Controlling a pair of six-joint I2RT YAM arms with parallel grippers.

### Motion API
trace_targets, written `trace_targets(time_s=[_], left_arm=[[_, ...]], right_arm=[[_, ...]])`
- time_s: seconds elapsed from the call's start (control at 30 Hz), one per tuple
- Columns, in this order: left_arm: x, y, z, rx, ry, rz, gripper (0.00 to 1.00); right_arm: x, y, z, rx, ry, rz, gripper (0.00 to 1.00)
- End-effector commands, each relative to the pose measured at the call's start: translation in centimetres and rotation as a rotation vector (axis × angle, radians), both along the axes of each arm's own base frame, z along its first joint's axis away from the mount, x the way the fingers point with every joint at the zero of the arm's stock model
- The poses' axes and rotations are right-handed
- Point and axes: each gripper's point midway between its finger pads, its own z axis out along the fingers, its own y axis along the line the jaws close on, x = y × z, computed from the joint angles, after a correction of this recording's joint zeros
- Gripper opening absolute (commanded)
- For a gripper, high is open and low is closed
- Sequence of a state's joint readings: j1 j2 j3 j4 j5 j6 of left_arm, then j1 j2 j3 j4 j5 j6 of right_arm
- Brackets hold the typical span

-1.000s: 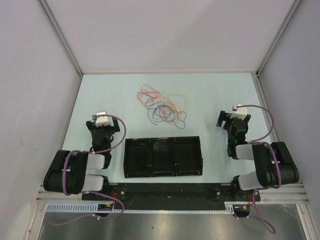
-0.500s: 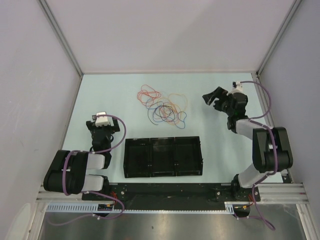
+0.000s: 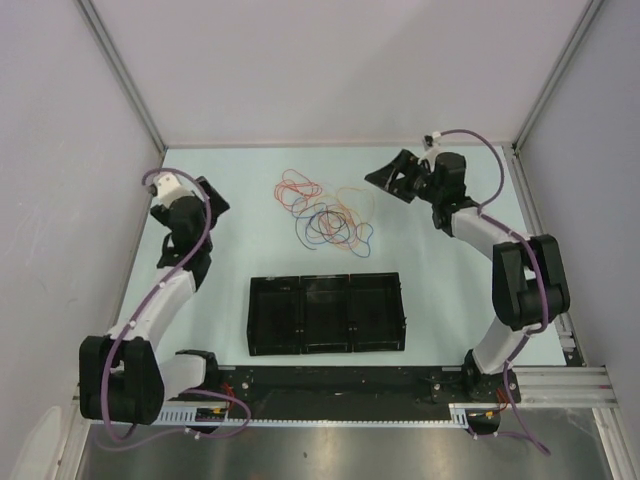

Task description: Untangle the cables

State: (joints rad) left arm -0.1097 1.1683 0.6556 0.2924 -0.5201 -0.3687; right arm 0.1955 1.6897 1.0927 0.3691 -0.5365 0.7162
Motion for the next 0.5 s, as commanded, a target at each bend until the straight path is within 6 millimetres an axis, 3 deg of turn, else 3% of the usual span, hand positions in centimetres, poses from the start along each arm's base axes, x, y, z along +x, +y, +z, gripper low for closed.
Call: trace_targets(time_s=[0.0, 0.07, 0.23, 0.47], left_arm=[[-3.2, -2.8, -7.6, -0.333, 0.229, -0.195, 1.0], [-4.0, -2.6, -8.4, -0.373, 0.225, -0.201, 1.0], [-5.5, -1.7, -7.6, -0.325, 0.241, -0.13, 1.0], [-6.1, -3.7, -6.1, -0.34, 0.193, -0.212, 1.0]], right_arm=[[-1.4, 4.9, -0.9, 0.049, 0.057, 0.145, 0.8], [-1.3, 6.0, -1.4, 0.028, 0.066, 0.159, 0.79], [-1.8, 8.9, -2.9, 0.002, 0.098, 0.21, 0.75], [-1.1, 11.5, -5.9, -0.033, 0.156, 0.24, 0.67]])
